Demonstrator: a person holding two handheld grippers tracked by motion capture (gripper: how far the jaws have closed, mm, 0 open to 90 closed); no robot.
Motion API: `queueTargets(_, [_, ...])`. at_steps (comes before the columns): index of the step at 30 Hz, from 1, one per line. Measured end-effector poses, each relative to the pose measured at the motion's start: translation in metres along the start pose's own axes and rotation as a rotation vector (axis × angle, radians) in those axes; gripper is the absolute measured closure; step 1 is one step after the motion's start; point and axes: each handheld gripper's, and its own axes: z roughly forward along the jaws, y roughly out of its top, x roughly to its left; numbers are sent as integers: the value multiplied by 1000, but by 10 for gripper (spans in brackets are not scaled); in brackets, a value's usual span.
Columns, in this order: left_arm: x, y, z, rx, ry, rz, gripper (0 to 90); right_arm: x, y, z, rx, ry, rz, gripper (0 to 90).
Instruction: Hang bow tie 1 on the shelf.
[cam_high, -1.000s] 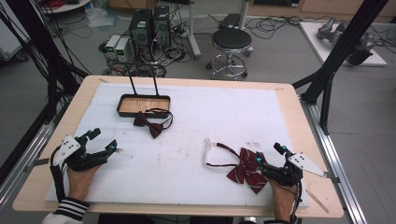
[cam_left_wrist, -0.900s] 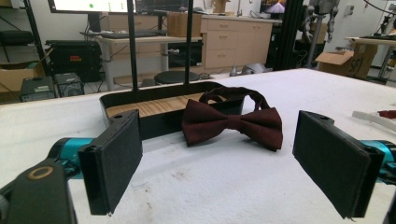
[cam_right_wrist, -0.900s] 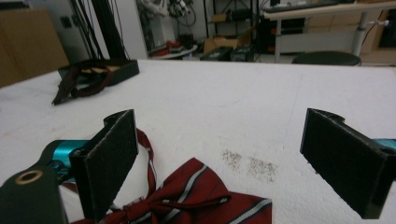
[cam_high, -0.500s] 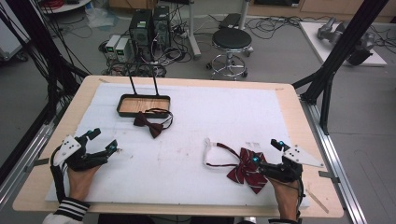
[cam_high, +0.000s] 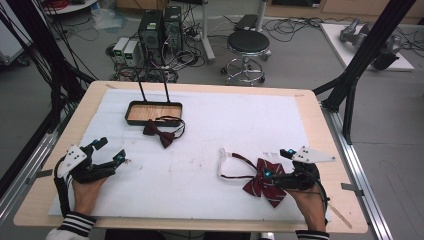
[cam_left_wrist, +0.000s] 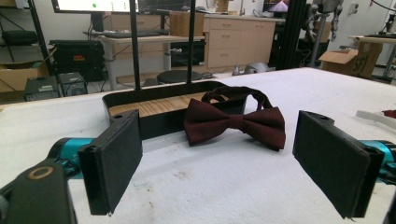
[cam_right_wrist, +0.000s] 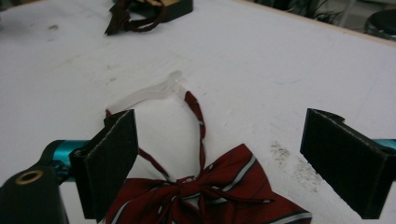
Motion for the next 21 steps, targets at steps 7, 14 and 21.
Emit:
queueTargets(7, [0, 0, 0, -1, 5, -3, 163, 4, 9, 8, 95, 53, -66, 105])
queueTargets(14, [0, 0, 0, -1, 3, -2, 163, 5, 7, 18, 203, 87, -85, 107])
queueTargets(21, [0, 0, 0, 0, 6, -3, 163, 6, 7, 27, 293, 111, -119, 135])
